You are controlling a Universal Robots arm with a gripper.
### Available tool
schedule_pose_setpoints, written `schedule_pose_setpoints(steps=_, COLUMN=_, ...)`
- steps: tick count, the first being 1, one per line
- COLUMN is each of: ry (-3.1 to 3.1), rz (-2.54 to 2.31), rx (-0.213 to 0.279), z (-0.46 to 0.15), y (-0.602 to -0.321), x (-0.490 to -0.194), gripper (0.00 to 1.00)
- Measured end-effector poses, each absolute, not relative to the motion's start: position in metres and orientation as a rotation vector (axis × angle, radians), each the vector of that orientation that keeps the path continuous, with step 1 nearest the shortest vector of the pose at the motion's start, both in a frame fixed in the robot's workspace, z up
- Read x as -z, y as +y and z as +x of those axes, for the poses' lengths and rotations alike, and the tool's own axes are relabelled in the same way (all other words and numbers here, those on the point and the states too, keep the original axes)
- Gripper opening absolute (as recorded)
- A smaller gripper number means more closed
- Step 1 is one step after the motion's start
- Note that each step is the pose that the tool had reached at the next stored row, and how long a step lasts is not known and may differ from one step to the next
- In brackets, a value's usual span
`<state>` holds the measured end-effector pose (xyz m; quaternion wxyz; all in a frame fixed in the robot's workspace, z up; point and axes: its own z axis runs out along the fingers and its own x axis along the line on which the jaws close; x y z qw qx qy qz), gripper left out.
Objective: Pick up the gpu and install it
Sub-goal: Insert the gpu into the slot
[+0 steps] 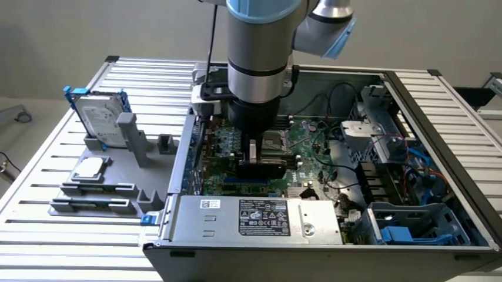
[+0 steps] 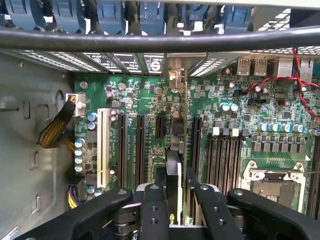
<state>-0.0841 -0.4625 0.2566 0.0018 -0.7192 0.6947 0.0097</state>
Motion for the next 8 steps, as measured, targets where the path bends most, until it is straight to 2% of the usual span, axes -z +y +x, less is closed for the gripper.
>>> schedule_pose_setpoints(steps=8, ry=2.191, rz=-2.265, rx=-0.054, z=-0.0828, y=-0.4631, x=-0.2566, gripper=0.26)
